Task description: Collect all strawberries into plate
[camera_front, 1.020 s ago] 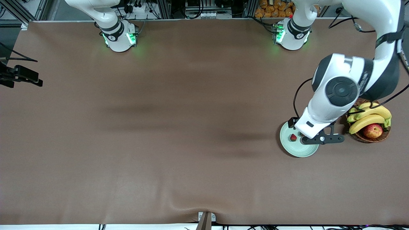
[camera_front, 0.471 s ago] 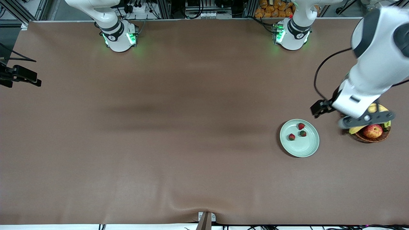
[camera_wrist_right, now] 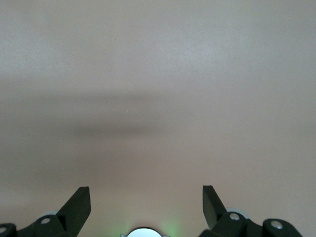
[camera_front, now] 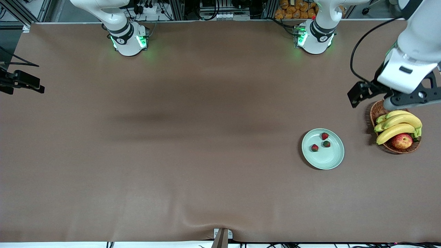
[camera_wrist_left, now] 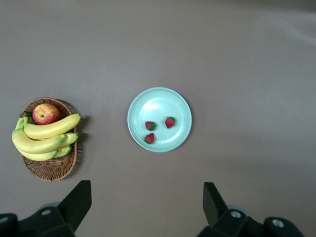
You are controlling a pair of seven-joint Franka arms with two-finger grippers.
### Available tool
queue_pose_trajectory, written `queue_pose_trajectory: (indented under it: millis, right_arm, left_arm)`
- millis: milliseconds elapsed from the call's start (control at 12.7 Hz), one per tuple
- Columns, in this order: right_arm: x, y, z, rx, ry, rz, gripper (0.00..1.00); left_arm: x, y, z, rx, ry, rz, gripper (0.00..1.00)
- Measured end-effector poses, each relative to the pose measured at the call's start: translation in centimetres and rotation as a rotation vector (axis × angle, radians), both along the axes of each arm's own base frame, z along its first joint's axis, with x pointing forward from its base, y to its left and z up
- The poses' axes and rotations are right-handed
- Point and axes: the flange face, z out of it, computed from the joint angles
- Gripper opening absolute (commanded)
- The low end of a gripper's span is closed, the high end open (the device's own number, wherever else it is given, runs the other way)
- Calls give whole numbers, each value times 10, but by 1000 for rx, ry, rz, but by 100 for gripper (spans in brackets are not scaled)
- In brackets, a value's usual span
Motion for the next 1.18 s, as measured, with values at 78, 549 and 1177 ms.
queue_pose_trajectory:
  millis: [78, 549, 1177]
  right_arm:
    - [0, 0, 0, 0, 0, 0, 100]
    - [0, 0, 0, 0, -1, 1, 100]
    - [0, -2, 0, -1, -1, -4, 100]
  left_arm:
    - [-7, 2, 4, -14, 6, 1, 100]
    - [-50, 41, 8, -75, 40, 36, 100]
    - [-55, 77, 11, -89, 66, 20, 100]
